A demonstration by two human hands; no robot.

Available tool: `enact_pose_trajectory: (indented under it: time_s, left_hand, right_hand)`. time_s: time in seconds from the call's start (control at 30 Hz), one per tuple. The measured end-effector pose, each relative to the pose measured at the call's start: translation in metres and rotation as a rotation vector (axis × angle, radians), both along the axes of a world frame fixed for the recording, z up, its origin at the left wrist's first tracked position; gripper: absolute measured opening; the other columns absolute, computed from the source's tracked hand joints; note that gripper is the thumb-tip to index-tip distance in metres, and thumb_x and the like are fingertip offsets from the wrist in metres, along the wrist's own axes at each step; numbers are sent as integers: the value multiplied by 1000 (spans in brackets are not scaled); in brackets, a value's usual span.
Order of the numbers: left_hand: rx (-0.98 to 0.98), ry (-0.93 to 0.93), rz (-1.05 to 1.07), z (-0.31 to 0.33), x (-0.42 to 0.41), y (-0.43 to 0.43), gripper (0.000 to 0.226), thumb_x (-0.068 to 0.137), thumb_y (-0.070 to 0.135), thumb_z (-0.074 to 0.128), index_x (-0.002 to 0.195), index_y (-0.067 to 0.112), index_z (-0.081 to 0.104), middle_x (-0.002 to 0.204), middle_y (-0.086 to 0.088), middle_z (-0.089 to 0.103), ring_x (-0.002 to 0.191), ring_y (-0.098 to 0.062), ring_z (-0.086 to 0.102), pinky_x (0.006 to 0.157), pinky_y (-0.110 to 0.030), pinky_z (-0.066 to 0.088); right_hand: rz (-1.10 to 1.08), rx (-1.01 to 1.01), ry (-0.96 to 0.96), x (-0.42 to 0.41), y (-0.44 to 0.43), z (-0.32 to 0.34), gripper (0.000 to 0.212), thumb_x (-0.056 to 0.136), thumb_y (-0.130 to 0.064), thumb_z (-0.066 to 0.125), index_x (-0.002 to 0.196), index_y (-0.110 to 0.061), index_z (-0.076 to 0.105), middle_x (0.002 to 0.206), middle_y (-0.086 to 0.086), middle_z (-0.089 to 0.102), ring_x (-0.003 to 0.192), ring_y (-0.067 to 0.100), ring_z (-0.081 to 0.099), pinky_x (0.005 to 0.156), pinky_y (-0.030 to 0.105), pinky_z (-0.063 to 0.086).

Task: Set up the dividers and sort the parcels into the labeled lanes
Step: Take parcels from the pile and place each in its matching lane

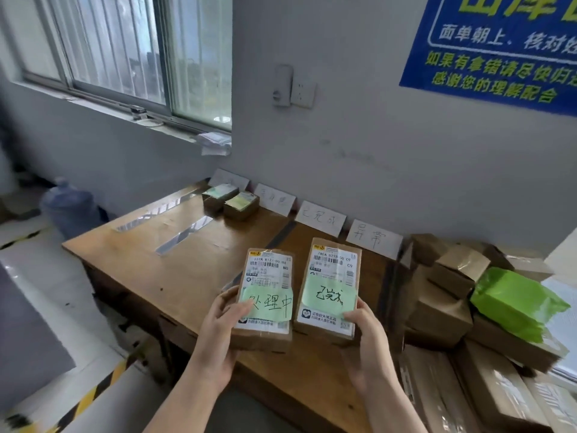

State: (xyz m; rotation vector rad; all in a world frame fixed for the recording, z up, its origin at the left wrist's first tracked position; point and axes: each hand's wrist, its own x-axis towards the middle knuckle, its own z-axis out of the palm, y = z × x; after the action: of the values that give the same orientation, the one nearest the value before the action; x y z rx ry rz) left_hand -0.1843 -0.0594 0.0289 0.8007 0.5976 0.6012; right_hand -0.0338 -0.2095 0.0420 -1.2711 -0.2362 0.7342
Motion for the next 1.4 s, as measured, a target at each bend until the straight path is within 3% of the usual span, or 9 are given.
enact_pose_trajectory:
  time_s: [0.17, 0.53, 0.67, 0.77, 0.83, 0.97, 1.17, 1.3, 1.4]
  left_hand:
    - [16, 1, 31, 6, -40, 66, 60, 73, 16, 70, 130, 14, 50, 107, -20, 72, 90, -36, 72, 62, -38, 62]
    - [17, -2, 72, 17, -79, 171, 62, 69, 20, 70, 128, 15, 53, 102, -18, 74, 79, -30, 74, 54, -32, 60]
    - [4, -3, 61, 15, -70, 202, 61, 70, 18, 71, 129, 16, 53, 106, -19, 73, 85, -32, 72, 58, -32, 61]
    - [39, 2, 34, 16, -60, 230, 65, 65, 17, 76, 126, 18, 55, 106, -18, 73, 87, -30, 72, 61, -33, 61]
    - [88, 1, 7, 17, -48, 251, 61, 64, 22, 70, 124, 21, 57, 105, -16, 74, 87, -27, 72, 63, -31, 61]
    - [101, 4, -22, 21, -19, 298, 59, 64, 20, 69, 121, 24, 57, 106, -16, 74, 87, -26, 72, 74, -35, 60]
    - [72, 42, -4, 20, 18, 364, 60, 67, 13, 77, 123, 22, 56, 106, -19, 73, 85, -26, 72, 70, -33, 62]
    - [45, 24, 24, 19, 33, 396, 51, 71, 15, 69, 120, 21, 58, 101, -18, 74, 84, -27, 73, 67, -33, 63]
    - [30, 40, 73, 19, 47, 423, 51, 69, 16, 69, 117, 16, 52, 103, -20, 72, 93, -31, 71, 76, -37, 60]
  right_hand:
    - [2, -2, -9, -39, 69, 5, 44, 89, -2, 58, 129, -18, 52, 103, 9, 75, 104, 29, 68, 76, 36, 55]
    - [69, 26, 40, -85, 177, 1, 46, 90, -15, 60, 135, -13, 47, 104, 11, 75, 101, 31, 70, 88, 46, 55]
    - [92, -5, 10, -76, 209, -3, 53, 90, -25, 61, 140, -19, 45, 103, 5, 76, 99, 23, 72, 78, 38, 55]
    - [97, -1, 19, -63, 237, -6, 76, 73, -35, 69, 142, -19, 43, 107, 7, 75, 102, 26, 71, 92, 54, 54]
    - [91, 15, 22, -50, 257, -7, 80, 69, -35, 70, 142, -18, 42, 107, 9, 75, 99, 28, 72, 91, 58, 53]
    - [76, 42, 24, -21, 303, -6, 74, 69, -31, 69, 138, -16, 47, 105, 10, 75, 92, 25, 74, 69, 39, 61]
    - [56, -6, 23, 17, 370, -14, 58, 85, -29, 69, 138, -18, 48, 107, 9, 75, 97, 26, 72, 76, 46, 59]
    - [53, -58, 32, 35, 400, -19, 56, 88, -29, 68, 139, -20, 46, 108, 9, 74, 99, 26, 71, 84, 51, 58]
    - [32, -84, 38, 46, 419, -19, 57, 89, -27, 67, 140, -19, 44, 109, 11, 73, 100, 27, 70, 80, 48, 59]
